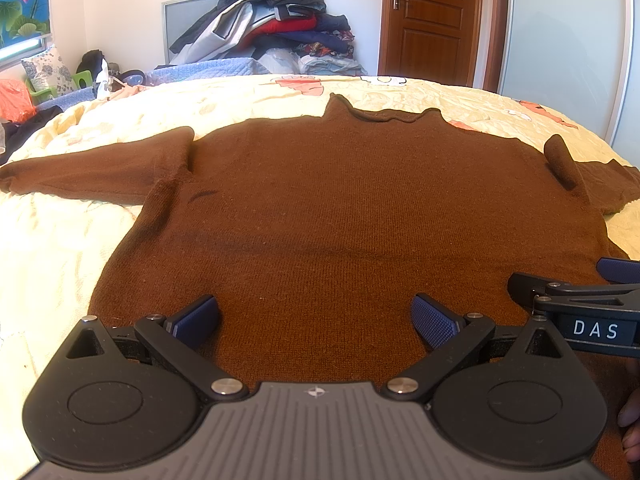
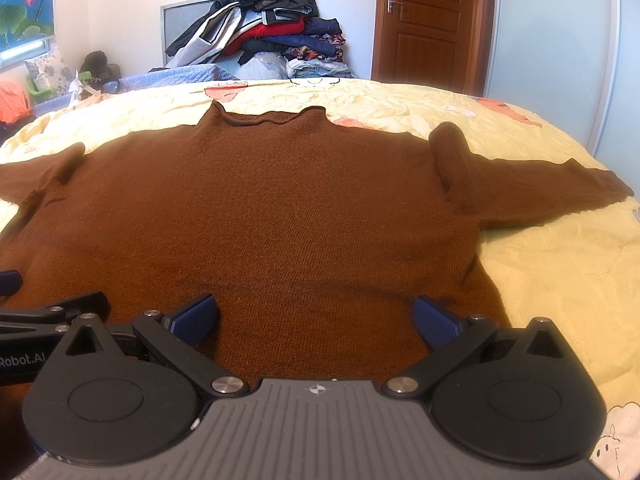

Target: Fold small clothes

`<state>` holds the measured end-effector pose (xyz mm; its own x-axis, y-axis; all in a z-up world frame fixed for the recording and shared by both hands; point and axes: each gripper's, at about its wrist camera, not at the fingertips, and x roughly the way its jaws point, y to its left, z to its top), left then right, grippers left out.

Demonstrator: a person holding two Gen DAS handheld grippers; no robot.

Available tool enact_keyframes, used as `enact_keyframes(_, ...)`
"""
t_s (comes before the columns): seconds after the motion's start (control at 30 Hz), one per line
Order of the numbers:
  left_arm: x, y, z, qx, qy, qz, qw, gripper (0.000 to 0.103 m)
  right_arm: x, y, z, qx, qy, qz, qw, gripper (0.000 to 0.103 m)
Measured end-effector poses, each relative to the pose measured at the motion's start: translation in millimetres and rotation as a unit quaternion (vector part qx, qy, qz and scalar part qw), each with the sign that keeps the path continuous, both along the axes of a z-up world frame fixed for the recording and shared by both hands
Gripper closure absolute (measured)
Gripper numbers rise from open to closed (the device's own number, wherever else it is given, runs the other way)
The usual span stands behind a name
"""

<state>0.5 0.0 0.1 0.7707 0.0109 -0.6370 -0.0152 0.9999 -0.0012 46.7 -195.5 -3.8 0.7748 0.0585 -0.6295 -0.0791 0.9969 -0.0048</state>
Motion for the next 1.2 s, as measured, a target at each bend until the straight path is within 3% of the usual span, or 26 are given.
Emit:
enact_keyframes(0.27, 0.0, 0.0, 0.0, 0.0, 0.0, 0.0, 1.0, 0.0, -1.4, -1.8, 2.4, 0.003, 0.003, 0.007, 1.0, 0.0)
enact_keyframes(0.3, 0.0, 0.1, 0.0, 0.0, 0.0, 0.0, 1.0, 0.0, -1.8, -6.4, 6.5, 0.015, 0.009, 0.019, 1.0, 0.0)
enact_keyframes(0.37, -0.1, -0.2, -0.2, 0.0, 0.0, 0.0, 1.0, 0.0, -2.3, -30.3, 19.1, 0.09, 0.009, 0.024, 0.996, 0.0)
enact_keyframes(0.43, 0.0, -0.2, -0.1, 0.0, 0.0, 0.0, 1.0, 0.0, -6.1, -73.6, 35.0, 0.201, -0.011, 0.016, 0.979, 0.0)
enact_keyframes(0.5, -0.1, -0.1, -0.1, -0.001, 0.0, 0.0, 1.0, 0.0, 0.6, -116.0, 43.6, 0.281, -0.03, -0.015, 0.959, 0.0)
enact_keyframes(0.67, 0.0, -0.2, -0.1, 0.0, 0.0, 0.0, 1.0, 0.0, 32.3, -253.4, 48.8, 0.413, -0.037, -0.157, 0.896, 0.0)
enact_keyframes(0.77, 0.2, 0.0, 0.1, -0.001, 0.0, 0.0, 1.0, 0.0, 48.1, -319.1, 46.5, 0.438, -0.072, -0.215, 0.87, 0.0)
enact_keyframes(0.83, 0.5, 0.0, 0.5, -0.001, 0.0, 0.0, 1.0, 0.0, 62.1, -353.2, 42.9, 0.44, -0.079, -0.252, 0.858, 0.0)
enact_keyframes(0.97, 0.1, 0.0, 0.1, -0.001, 0.0, 0.0, 1.0, 0.0, 93.5, -405.7, 31.5, 0.413, -0.083, -0.305, 0.854, 0.003)
enact_keyframes(1.13, 0.0, -0.6, 0.7, 0.0, 0.0, 0.0, 1.0, 0.0, 128.9, -444.3, 2.2, 0.436, -0.07, -0.334, 0.833, 0.007)
enact_keyframes(1.2, 0.2, -0.9, 1.0, 0.0, 0.0, 0.0, 1.0, 0.0, 143.1, -449.7, -3.8, 0.437, -0.076, -0.332, 0.833, 0.008)
